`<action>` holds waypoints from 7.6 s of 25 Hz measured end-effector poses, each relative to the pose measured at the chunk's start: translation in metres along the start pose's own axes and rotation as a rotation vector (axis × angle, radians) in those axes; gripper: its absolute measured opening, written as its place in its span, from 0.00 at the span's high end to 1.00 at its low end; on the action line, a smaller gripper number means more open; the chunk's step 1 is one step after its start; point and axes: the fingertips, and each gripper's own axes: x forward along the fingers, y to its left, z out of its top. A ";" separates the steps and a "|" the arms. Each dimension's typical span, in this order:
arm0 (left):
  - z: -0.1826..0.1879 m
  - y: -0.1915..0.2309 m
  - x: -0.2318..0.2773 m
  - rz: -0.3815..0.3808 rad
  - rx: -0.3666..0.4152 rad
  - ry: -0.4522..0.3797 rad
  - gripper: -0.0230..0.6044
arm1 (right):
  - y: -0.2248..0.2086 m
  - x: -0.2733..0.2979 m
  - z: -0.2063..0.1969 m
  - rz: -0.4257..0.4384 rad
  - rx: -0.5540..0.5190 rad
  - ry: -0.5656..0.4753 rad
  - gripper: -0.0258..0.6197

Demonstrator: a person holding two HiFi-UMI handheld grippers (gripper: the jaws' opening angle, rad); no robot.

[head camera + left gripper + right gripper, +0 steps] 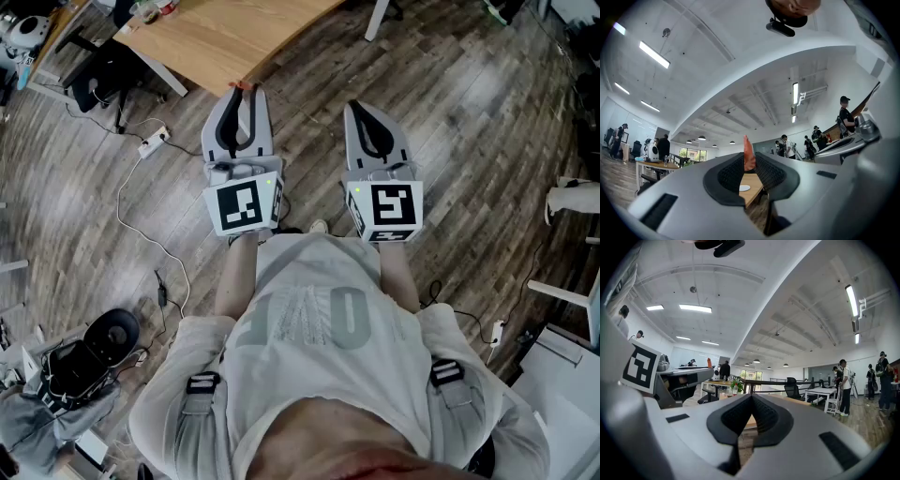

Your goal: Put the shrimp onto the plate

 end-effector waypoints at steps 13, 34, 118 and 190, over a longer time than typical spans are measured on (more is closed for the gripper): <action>-0.002 -0.003 -0.002 0.029 0.017 -0.001 0.84 | -0.010 0.001 -0.009 0.039 0.025 -0.013 0.93; -0.004 0.003 0.061 0.020 0.002 -0.045 0.84 | -0.061 0.028 -0.013 -0.019 0.048 -0.030 0.93; -0.177 0.080 0.586 0.102 0.047 0.085 0.84 | -0.311 0.561 -0.061 0.222 0.056 0.055 0.93; -0.483 0.068 0.665 0.042 -0.206 0.923 0.84 | -0.376 0.668 -0.135 0.232 0.095 0.281 0.93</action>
